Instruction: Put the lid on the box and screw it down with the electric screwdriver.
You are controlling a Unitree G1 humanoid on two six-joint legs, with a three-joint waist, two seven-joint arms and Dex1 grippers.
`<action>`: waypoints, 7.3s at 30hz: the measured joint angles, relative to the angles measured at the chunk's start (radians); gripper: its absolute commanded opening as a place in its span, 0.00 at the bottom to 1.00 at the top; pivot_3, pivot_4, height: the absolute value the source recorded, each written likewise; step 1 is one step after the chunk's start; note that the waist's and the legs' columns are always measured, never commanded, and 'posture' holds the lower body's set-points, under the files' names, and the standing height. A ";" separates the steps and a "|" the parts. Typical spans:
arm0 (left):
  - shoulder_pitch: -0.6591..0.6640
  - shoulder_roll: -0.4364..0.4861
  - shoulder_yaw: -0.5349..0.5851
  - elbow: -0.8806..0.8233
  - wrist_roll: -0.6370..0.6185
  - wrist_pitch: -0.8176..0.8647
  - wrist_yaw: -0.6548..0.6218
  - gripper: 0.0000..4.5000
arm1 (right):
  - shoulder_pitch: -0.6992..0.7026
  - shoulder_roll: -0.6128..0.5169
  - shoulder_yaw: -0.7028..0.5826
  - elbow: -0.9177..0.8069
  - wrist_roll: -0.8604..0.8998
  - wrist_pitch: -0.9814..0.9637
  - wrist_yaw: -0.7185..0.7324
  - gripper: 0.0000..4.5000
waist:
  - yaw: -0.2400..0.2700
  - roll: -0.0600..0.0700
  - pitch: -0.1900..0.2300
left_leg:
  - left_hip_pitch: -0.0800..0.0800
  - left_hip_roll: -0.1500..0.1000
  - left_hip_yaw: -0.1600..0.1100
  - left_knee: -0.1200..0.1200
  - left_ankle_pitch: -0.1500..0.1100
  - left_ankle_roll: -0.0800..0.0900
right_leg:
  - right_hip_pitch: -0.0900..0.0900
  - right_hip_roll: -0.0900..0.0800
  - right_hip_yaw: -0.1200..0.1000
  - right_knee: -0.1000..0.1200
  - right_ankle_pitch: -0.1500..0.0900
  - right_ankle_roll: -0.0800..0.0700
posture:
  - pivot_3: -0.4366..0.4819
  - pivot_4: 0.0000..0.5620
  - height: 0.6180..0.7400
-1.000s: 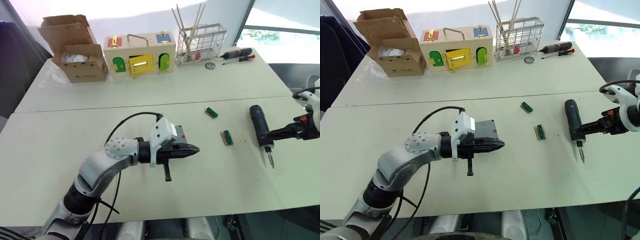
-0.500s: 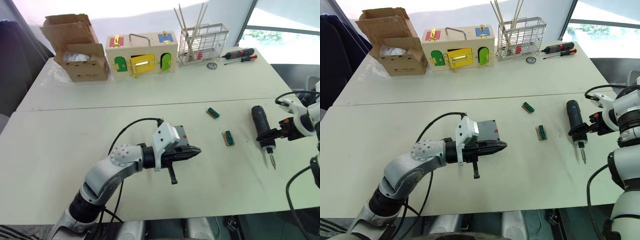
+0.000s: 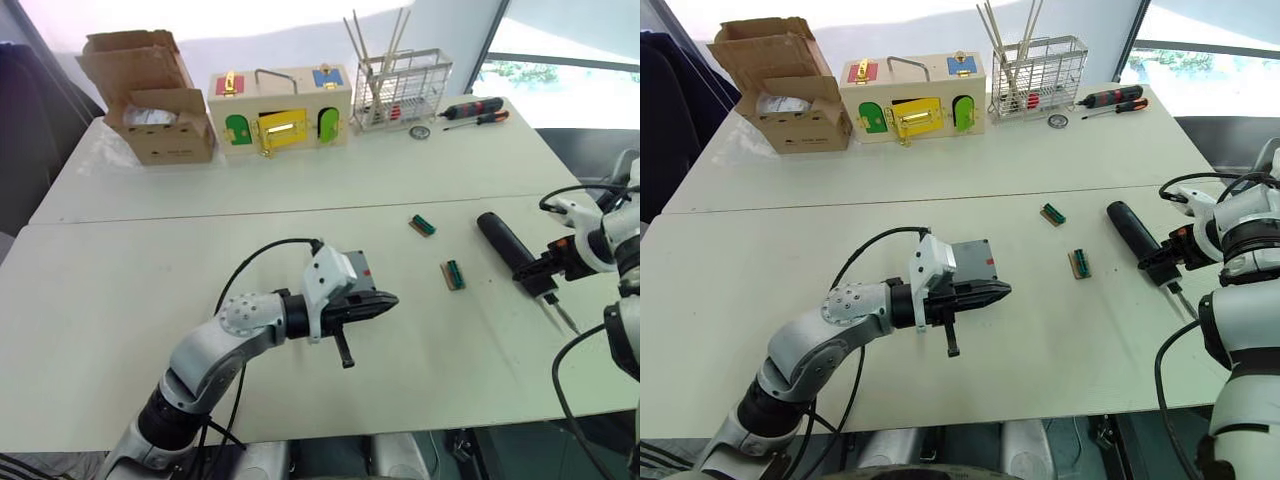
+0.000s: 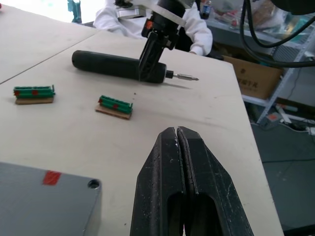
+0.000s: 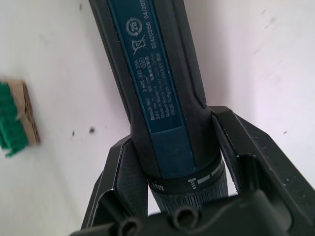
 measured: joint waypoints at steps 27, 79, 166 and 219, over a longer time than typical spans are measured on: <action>-0.155 0.105 0.131 0.235 -0.023 0.038 -0.102 0.00 | 0.704 0.745 -0.593 -1.539 0.722 -0.173 -0.708 0.39 | -0.003 0.004 0.001 | -0.013 -0.003 -0.011 -0.001 0.005 -0.008 | -0.020 0.002 -0.002 0.017 0.000 0.000 | 0.48 0.27 0.95; -0.166 0.084 0.035 0.311 0.136 0.010 -0.163 0.00 | 0.758 0.626 -0.271 -1.429 0.576 -0.445 -0.599 0.39 | -0.001 0.001 -0.002 | 0.002 -0.001 -0.010 -0.004 0.002 -0.004 | -0.007 0.002 -0.002 0.015 0.000 0.000 | 0.48 0.27 0.95; -0.180 0.036 -0.036 0.098 0.060 -0.013 -0.192 0.00 | 0.371 -0.237 -0.299 -0.918 0.763 0.546 -0.513 0.39 | 0.005 0.001 -0.002 | -0.010 0.000 -0.005 0.000 -0.007 0.005 | -0.009 0.000 -0.003 0.000 -0.002 -0.001 | 0.48 0.27 0.95; 0.477 0.203 0.564 -0.140 -0.341 0.250 0.047 0.00 | 1.372 0.273 -0.759 -1.647 0.943 0.062 -0.310 1.00 | 0.028 0.005 0.000 | 0.002 0.000 -0.009 0.000 -0.005 0.002 | -0.001 0.001 -0.001 0.007 -0.002 0.000 | 0.48 0.27 0.95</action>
